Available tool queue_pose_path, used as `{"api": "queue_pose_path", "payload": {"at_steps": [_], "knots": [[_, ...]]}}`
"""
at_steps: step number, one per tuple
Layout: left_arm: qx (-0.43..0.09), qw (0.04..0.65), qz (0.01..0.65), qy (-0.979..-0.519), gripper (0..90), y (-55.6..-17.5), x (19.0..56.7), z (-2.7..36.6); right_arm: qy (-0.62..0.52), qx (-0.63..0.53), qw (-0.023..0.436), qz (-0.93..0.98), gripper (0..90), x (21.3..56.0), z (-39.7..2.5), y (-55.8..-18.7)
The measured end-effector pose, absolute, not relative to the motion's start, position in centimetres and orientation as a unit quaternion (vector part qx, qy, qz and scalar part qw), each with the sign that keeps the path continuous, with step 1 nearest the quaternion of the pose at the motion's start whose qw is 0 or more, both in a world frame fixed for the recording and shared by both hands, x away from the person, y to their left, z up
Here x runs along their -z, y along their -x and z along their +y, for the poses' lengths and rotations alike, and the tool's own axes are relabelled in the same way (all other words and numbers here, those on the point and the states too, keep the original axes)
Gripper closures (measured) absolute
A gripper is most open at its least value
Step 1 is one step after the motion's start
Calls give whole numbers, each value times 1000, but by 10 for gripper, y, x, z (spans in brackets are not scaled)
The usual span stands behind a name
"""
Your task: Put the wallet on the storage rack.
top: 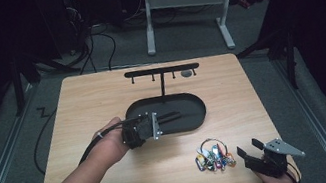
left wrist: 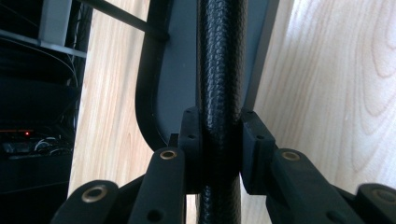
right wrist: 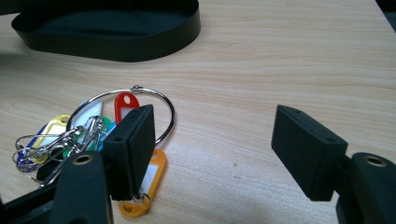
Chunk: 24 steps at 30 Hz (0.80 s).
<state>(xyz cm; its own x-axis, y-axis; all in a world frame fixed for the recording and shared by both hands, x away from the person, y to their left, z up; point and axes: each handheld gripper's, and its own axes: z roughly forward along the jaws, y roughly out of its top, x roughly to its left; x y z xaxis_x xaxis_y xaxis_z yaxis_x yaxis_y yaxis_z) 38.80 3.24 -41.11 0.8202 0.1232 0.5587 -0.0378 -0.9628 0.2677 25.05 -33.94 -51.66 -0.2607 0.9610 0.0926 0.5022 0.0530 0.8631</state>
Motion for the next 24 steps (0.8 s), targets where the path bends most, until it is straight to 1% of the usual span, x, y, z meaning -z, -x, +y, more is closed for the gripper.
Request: {"api": "queue_pose_path", "payload": {"at_steps": [4, 11, 14, 20, 24], "knots": [[-303, 132, 23, -943, 739, -391, 410, 29, -543, -425, 269, 672, 306, 517, -340, -250], [-326, 119, 4, -938, 739, -398, 414, 20, -537, -439, 267, 669, 307, 513, -341, -246], [-341, 114, -6, -933, 739, -403, 420, 15, -538, -438, 265, 669, 307, 514, -342, -246], [-345, 121, -17, -930, 739, -414, 429, 8, -547, -439, 264, 662, 309, 516, -349, -243], [-360, 117, -20, -925, 739, -420, 438, 3, -548, -441, 266, 659, 309, 514, -349, -244]]}}
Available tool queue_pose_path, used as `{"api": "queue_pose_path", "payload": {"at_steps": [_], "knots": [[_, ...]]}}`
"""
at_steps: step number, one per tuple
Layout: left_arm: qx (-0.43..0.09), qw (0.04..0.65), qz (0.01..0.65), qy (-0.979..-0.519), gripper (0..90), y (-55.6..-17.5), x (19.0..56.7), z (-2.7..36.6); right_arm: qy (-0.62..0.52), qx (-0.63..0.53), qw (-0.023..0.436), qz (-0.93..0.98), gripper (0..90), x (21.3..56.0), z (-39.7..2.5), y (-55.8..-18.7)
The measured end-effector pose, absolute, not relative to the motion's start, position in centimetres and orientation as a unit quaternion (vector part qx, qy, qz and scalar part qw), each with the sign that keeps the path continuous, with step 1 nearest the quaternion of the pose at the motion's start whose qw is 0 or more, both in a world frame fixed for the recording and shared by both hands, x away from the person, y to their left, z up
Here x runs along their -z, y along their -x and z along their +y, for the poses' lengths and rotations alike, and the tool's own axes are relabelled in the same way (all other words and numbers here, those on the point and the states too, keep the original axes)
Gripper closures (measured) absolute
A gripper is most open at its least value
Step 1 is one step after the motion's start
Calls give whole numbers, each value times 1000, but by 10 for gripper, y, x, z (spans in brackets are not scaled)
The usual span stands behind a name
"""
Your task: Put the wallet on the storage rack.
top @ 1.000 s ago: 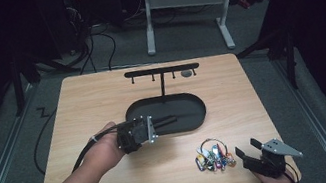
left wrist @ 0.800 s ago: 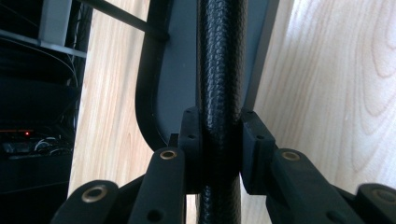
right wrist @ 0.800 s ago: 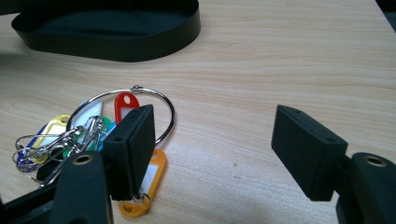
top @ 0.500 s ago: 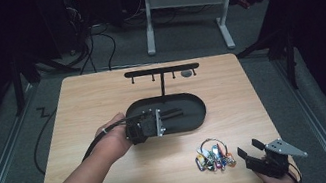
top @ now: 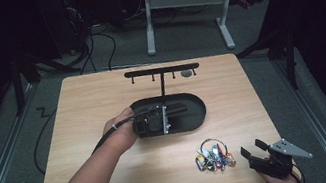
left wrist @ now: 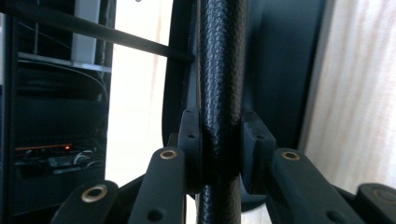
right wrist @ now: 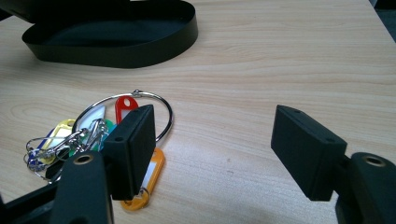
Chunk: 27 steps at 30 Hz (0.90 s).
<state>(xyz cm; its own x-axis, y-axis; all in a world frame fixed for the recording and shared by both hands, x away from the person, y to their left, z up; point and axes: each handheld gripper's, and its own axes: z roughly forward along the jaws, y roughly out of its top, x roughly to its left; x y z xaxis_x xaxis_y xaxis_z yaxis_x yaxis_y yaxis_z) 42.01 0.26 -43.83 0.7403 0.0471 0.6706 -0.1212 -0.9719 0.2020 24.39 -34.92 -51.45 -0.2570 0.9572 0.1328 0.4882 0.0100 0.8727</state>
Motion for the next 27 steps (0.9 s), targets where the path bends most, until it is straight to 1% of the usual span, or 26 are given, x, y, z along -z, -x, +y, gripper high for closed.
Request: {"api": "queue_pose_path", "payload": {"at_steps": [7, 13, 27], "knots": [[-364, 120, -12, -923, 740, -431, 444, -8, -542, -444, 270, 661, 310, 511, -344, -244], [-363, 125, -21, -923, 740, -437, 448, -21, -543, -448, 261, 661, 311, 512, -342, -248], [-371, 111, -27, -921, 738, -451, 464, -24, -544, -452, 249, 662, 311, 514, -341, -252]]}}
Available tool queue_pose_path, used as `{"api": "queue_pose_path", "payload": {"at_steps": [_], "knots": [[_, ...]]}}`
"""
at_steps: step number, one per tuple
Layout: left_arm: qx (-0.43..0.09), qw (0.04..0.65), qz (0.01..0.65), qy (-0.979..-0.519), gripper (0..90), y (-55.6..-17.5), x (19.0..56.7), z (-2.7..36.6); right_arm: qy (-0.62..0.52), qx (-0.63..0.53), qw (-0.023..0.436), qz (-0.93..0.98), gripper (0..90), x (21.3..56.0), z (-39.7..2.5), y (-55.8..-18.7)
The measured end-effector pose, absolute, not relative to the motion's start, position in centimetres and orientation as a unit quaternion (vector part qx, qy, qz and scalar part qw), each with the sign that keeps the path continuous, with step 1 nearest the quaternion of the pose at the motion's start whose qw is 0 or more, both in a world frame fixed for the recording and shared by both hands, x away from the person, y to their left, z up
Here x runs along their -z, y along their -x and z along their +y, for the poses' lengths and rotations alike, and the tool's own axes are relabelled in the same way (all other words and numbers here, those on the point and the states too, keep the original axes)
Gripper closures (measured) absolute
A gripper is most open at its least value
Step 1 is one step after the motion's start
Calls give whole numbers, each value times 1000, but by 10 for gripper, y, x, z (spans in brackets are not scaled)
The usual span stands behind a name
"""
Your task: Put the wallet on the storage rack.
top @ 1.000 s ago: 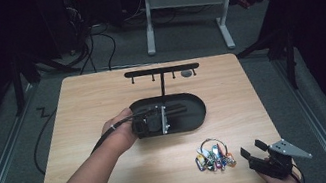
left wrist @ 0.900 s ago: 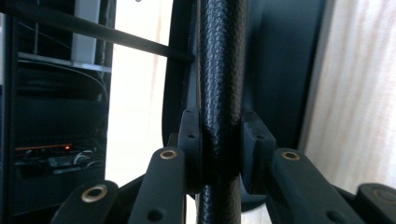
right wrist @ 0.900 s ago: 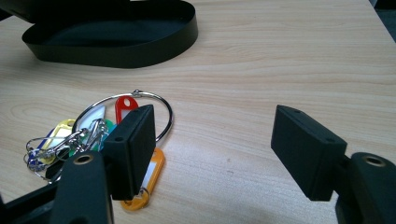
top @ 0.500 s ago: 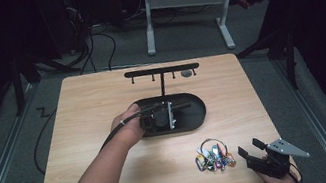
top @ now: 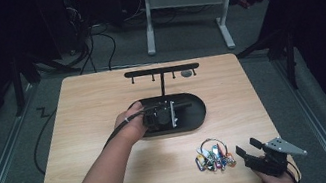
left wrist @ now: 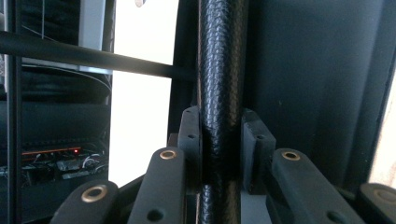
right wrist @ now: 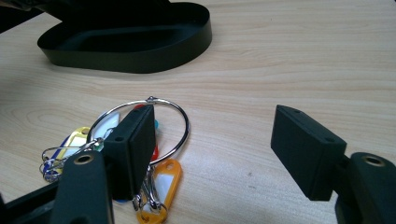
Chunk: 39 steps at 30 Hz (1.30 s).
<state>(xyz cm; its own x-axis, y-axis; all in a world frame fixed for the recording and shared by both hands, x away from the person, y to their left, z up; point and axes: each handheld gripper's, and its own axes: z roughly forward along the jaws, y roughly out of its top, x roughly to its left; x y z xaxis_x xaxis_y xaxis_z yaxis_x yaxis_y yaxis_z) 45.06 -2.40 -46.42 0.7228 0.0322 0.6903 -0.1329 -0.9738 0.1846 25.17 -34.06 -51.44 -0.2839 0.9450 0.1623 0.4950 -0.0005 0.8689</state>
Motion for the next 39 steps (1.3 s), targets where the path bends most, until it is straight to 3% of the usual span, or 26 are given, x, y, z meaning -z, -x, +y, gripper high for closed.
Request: {"api": "queue_pose_path", "payload": {"at_steps": [5, 13, 20, 39], "knots": [[-390, 98, -28, -915, 735, -453, 467, -23, -547, -454, 249, 658, 313, 514, -343, -251], [-367, 94, -22, -925, 718, -458, 474, -18, -545, -454, 247, 660, 313, 515, -342, -251], [-339, 95, 11, -936, 588, -457, 468, -13, -545, -453, 246, 661, 313, 514, -340, -253], [-318, 118, 24, -941, 584, -439, 460, -6, -536, -447, 248, 672, 314, 514, -333, -256]]}}
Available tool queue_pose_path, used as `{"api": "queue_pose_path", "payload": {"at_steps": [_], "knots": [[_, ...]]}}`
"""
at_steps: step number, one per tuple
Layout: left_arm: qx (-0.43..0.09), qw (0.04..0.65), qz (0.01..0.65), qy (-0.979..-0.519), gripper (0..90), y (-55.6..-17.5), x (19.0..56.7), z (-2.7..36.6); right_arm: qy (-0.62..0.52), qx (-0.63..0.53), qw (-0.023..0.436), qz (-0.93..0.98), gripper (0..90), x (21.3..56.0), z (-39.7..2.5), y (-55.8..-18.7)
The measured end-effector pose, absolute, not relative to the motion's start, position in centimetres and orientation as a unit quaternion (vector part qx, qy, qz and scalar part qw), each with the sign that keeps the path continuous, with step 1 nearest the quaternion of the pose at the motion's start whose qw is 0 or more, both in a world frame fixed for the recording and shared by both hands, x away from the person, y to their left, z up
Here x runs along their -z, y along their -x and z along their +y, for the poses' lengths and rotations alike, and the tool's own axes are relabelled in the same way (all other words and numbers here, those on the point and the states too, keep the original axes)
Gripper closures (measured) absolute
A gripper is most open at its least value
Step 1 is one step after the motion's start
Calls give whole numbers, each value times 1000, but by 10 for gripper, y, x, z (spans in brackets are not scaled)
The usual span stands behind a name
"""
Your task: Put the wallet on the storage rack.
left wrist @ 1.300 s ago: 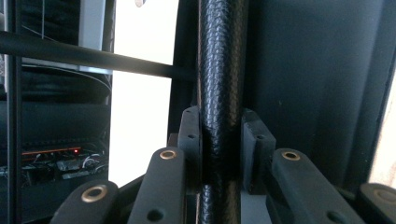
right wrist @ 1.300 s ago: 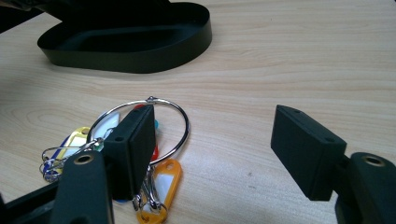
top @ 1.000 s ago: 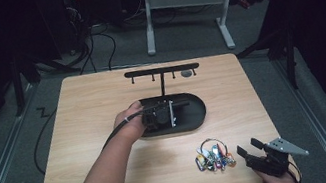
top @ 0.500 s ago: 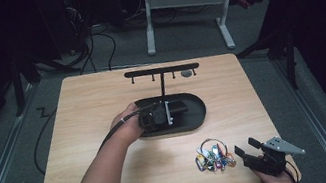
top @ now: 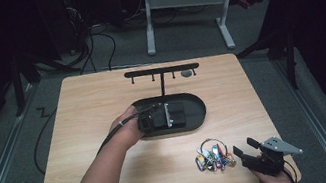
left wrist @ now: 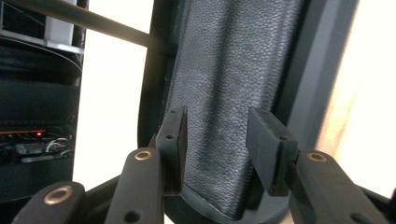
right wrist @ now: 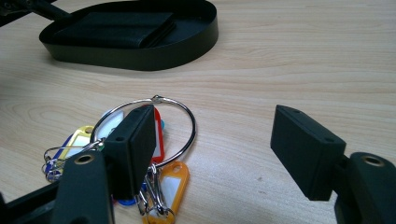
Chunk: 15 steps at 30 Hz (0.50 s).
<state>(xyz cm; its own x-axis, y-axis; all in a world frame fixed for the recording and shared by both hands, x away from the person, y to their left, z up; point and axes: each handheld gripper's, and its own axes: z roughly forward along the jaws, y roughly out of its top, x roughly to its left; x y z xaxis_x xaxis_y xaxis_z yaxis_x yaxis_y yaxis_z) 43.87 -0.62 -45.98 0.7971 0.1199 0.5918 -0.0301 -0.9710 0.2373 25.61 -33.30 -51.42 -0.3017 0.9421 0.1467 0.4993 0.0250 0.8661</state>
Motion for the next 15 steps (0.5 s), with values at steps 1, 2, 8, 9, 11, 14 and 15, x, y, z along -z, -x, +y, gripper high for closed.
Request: {"api": "queue_pose_path", "payload": {"at_steps": [1, 2, 8, 9, 11, 14, 15], "knots": [[-318, 118, 23, -941, 582, -437, 459, -5, -535, -446, 247, 674, 314, 515, -332, -257], [-316, 127, 26, -940, 578, -434, 459, -1, -535, -446, 246, 674, 313, 515, -332, -258], [-296, 165, 50, -939, 563, -423, 455, 11, -534, -444, 244, 676, 314, 515, -330, -259], [-283, 181, 61, -940, 558, -416, 455, 17, -531, -443, 245, 679, 313, 515, -329, -260], [-267, 205, 77, -938, 548, -409, 454, 23, -530, -442, 245, 681, 313, 515, -328, -260], [-247, 230, 98, -936, 548, -398, 457, 34, -530, -439, 244, 683, 313, 515, -327, -262], [-247, 230, 98, -936, 547, -398, 457, 34, -529, -439, 244, 684, 313, 515, -327, -262]]}}
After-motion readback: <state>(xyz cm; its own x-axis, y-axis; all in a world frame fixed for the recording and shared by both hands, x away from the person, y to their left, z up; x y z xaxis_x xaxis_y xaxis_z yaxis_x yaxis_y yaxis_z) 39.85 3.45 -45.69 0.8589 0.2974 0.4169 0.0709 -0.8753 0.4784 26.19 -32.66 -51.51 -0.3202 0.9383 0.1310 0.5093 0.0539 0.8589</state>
